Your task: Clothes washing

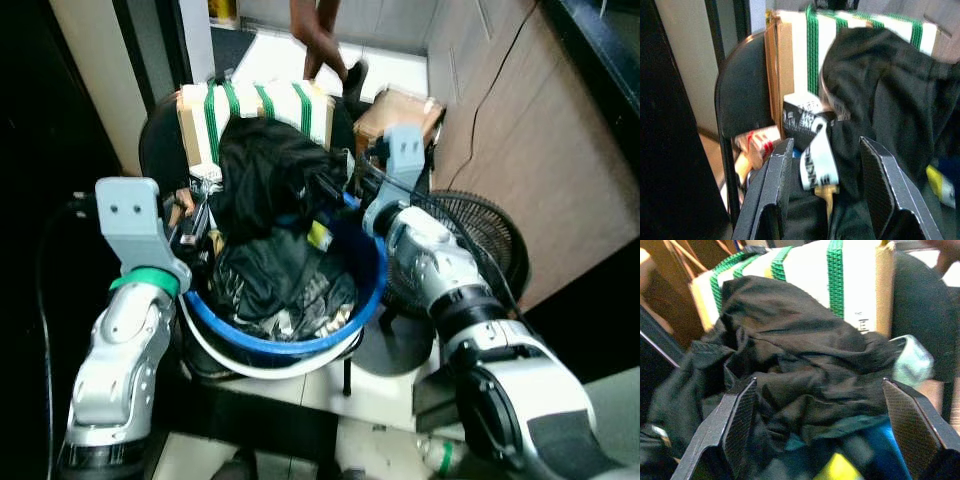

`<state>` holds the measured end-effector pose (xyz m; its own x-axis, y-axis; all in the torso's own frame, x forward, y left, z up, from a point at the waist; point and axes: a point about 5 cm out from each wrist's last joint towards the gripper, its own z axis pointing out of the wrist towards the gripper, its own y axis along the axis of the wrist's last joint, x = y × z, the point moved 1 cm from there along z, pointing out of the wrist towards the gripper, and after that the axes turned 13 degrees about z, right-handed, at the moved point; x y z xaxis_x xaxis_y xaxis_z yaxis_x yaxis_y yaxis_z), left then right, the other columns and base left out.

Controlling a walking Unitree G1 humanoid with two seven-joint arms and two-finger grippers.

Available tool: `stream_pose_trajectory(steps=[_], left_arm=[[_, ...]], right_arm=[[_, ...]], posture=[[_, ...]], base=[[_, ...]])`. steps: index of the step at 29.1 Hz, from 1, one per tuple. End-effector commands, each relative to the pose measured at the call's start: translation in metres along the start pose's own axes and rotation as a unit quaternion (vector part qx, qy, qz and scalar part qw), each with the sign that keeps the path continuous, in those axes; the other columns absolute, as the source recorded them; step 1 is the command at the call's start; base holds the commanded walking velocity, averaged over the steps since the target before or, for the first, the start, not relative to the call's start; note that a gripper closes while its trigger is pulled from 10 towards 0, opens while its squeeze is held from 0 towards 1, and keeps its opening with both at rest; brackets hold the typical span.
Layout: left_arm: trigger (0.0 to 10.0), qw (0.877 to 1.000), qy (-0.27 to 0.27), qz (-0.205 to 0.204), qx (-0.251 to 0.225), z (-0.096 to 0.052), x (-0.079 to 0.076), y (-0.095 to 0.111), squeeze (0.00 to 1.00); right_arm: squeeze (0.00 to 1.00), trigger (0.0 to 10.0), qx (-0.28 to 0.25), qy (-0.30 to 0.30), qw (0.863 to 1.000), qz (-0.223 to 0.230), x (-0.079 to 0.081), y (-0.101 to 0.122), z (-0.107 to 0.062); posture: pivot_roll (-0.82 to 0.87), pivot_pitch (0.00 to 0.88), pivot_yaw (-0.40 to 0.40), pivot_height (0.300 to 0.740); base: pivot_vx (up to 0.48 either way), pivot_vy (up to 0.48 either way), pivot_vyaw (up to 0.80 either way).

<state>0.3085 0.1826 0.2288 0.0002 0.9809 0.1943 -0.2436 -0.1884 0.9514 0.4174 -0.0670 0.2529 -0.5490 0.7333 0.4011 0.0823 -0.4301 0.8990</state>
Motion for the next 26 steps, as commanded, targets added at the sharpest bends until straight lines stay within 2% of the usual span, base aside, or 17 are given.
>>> stream_pose_trajectory(steps=[1, 10, 11, 12, 13, 21, 22, 23, 26], left_arm=[[10.0, 1.0, -0.01, -0.006, 0.013, -0.007, -0.002, -0.002, 0.0], [10.0, 1.0, -0.023, -0.015, 0.016, -0.009, -0.005, 0.001, 0.0], [10.0, 0.999, -0.029, -0.015, 0.018, -0.01, -0.007, 0.001, 0.0], [10.0, 0.999, -0.029, -0.015, 0.018, -0.01, -0.007, 0.001, 0.0], [10.0, 0.999, -0.035, -0.016, 0.019, -0.011, -0.01, 0.001, 0.0], [10.0, 0.999, -0.044, -0.019, 0.02, -0.012, -0.013, 0.002, 0.0], [10.0, 0.998, -0.047, -0.021, 0.021, -0.012, -0.014, 0.003, 0.0], [10.0, 0.998, -0.048, -0.023, 0.02, -0.012, -0.014, 0.004, 0.0], [10.0, 0.998, -0.047, -0.025, 0.02, -0.011, -0.014, 0.005, 0.0]], right_arm=[[1.0, 10.0, 0.01, 0.026, 0.999, 0.025, 0.009, -0.01, 0.003], [1.0, 10.0, 0.031, 0.067, 0.997, 0.027, 0.023, -0.026, 0.008], [0.87, 10.0, 0.042, 0.069, 0.996, 0.024, 0.025, -0.032, 0.008], [0.87, 10.0, 0.042, 0.069, 0.996, 0.024, 0.025, -0.032, 0.008], [0.0, 10.0, 0.051, 0.07, 0.996, 0.023, 0.025, -0.037, 0.008], [0.0, 10.0, 0.051, 0.07, 0.996, 0.028, 0.024, -0.041, 0.006], [0.0, 2.0, 0.045, 0.071, 0.996, 0.032, 0.024, -0.04, 0.006], [0.0, 0.0, 0.037, 0.07, 0.996, 0.035, 0.023, -0.039, 0.006], [0.0, 0.0, 0.03, 0.068, 0.996, 0.039, 0.021, -0.037, 0.006]], posture=[[0.08, 0.319, -0.004, 0.74], [0.09, 0.333, 0.009, 0.74], [0.09, 0.333, 0.011, 0.74], [0.09, 0.333, 0.011, 0.74], [0.09, 0.335, 0.013, 0.74], [0.09, 0.333, 0.02, 0.74], [0.09, 0.33, 0.023, 0.74], [0.09, 0.328, 0.024, 0.74], [0.09, 0.328, 0.024, 0.74]], base=[[0.0, 0.0, 0.0], [0.0, 0.0, 0.0], [0.0, 0.0, 0.0], [0.0, 0.0, 0.0], [0.0, 0.0, 0.0], [0.0, 0.0, 0.0], [0.0, 0.0, 0.0], [0.0, 0.0, 0.0], [0.0, 0.0, 0.0]])
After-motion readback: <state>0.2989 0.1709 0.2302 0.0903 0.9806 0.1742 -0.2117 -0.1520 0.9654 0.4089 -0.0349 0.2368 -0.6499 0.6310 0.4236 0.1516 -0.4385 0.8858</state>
